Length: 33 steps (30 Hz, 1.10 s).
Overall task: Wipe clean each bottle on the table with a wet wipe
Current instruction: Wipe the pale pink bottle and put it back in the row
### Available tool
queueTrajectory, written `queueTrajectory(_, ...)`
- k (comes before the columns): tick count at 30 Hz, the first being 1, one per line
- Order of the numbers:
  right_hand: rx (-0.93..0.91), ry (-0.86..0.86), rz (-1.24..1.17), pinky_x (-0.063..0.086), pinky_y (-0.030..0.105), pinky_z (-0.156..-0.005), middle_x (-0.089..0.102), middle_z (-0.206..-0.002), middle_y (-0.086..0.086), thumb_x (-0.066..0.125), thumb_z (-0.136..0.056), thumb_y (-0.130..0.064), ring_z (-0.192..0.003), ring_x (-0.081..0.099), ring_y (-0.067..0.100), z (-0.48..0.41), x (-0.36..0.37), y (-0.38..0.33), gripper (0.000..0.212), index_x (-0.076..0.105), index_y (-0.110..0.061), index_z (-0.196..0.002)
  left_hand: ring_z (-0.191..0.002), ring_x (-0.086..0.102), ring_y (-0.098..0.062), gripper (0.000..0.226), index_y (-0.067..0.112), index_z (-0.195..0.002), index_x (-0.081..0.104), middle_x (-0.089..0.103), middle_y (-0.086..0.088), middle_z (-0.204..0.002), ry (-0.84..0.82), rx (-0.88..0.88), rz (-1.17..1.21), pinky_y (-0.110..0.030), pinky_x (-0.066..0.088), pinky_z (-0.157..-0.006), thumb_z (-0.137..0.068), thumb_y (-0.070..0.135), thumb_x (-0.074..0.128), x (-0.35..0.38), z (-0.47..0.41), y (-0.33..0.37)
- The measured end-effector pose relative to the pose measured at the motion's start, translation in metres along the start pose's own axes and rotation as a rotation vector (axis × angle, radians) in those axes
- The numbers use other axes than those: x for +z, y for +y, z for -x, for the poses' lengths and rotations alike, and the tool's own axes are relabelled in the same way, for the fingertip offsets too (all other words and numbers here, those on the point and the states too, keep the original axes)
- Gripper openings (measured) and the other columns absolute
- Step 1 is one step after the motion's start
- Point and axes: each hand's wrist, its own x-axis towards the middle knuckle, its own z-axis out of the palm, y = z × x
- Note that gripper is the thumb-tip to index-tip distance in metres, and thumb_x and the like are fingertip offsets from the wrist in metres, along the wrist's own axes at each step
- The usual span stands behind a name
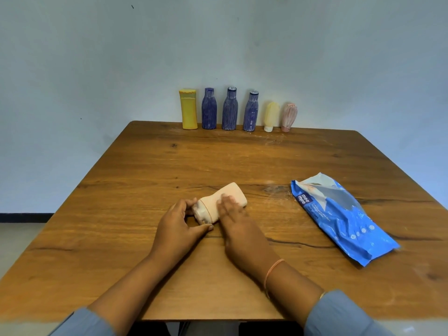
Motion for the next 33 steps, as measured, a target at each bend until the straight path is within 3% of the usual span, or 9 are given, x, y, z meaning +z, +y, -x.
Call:
queueTrajectory(2,0.17,0.014,-0.061,0.011,0.036,-0.118,-0.001,-0.156,0.011,0.037,-0.088,0.002,-0.144,0.001,0.022,-0.008,-0.009,0.011,0.067,0.01,-0.006,-0.148,-0.093,0.056,-0.004,0.064,0.015,-0.112,0.057,0.054,0.011,-0.107,0.003,0.004,-0.02,-0.014,0.039,-0.079,-0.057,0.019,0.087,-0.001,0.0,0.002)
queueTrajectory(4,0.243,0.014,-0.114,0.007,0.03,-0.117,-0.006,-0.157,0.008,0.036,-0.089,0.002,-0.144,-0.006,0.018,-0.011,-0.011,0.007,0.067,0.006,-0.008,-0.148,-0.092,0.055,-0.003,0.063,0.015,-0.112,0.057,0.053,0.012,-0.106,0.002,0.013,-0.046,-0.013,0.038,-0.077,-0.057,0.021,0.087,-0.001,0.0,0.002)
queueTrajectory(9,-0.089,-0.083,-0.157,-0.014,0.018,-0.107,-0.01,-0.155,0.0,0.036,-0.088,0.003,-0.139,-0.017,0.007,0.011,0.002,-0.034,0.071,0.001,-0.013,-0.149,-0.093,0.055,-0.003,0.047,0.019,-0.112,0.059,0.061,0.007,-0.11,-0.007,0.012,-0.078,-0.016,0.041,-0.079,-0.069,0.022,0.078,-0.004,0.0,0.001)
queueTrajectory(12,-0.128,-0.049,-0.078,-0.016,0.02,-0.107,0.001,-0.156,0.003,0.036,-0.088,-0.001,-0.142,-0.005,0.012,0.002,-0.003,-0.01,0.066,0.012,-0.011,-0.148,-0.09,0.058,-0.001,0.051,0.019,-0.108,0.06,0.062,0.01,-0.105,-0.009,-0.014,-0.045,-0.017,0.043,-0.079,-0.063,0.024,0.083,-0.006,0.001,0.003)
queueTrajectory(17,0.16,0.069,-0.065,-0.007,0.02,-0.111,0.014,-0.155,0.011,0.032,-0.087,0.0,-0.144,0.008,0.017,-0.021,-0.016,0.028,0.061,0.02,-0.005,-0.146,-0.084,0.054,0.009,0.055,0.021,-0.106,0.06,0.06,0.015,-0.099,-0.022,-0.051,0.0,-0.005,0.038,-0.068,-0.058,0.028,0.086,-0.008,0.002,0.009)
queueTrajectory(23,-0.196,-0.04,-0.189,-0.006,0.026,-0.114,0.016,-0.153,0.007,0.019,-0.085,-0.017,-0.141,0.005,0.013,0.004,-0.001,-0.012,0.061,0.023,-0.009,-0.146,-0.071,0.058,0.017,0.04,0.023,-0.091,0.061,0.066,0.013,-0.084,-0.074,-0.142,0.129,-0.003,0.044,-0.063,-0.059,0.023,0.084,-0.013,-0.004,0.012)
queueTrajectory(26,-0.137,-0.028,-0.178,-0.002,0.02,-0.113,0.021,-0.151,0.005,0.014,-0.077,-0.024,-0.141,0.011,0.013,-0.004,-0.012,0.018,0.07,0.029,-0.008,-0.143,-0.067,0.061,0.008,0.04,0.024,-0.09,0.06,0.066,0.011,-0.078,-0.093,-0.186,0.141,-0.011,0.045,-0.062,-0.059,0.02,0.086,-0.016,-0.007,0.014)
queueTrajectory(30,0.087,0.06,-0.184,-0.002,0.016,-0.111,0.019,-0.153,0.011,0.029,-0.087,-0.003,-0.143,0.012,0.018,-0.014,-0.02,0.03,0.057,0.027,-0.005,-0.144,-0.074,0.062,-0.006,0.044,0.021,-0.092,0.062,0.067,0.006,-0.08,-0.091,-0.217,0.161,-0.019,0.049,-0.066,-0.056,0.023,0.088,-0.016,-0.012,0.014)
queueTrajectory(33,-0.059,0.044,-0.23,-0.007,0.016,-0.111,0.017,-0.154,0.006,0.024,-0.089,-0.01,-0.142,0.006,0.011,-0.004,-0.011,-0.004,0.056,0.024,-0.007,-0.145,-0.075,0.065,-0.012,0.041,0.02,-0.088,0.063,0.069,0.003,-0.079,-0.104,-0.251,0.202,-0.022,0.051,-0.067,-0.055,0.023,0.088,-0.016,-0.012,0.014)
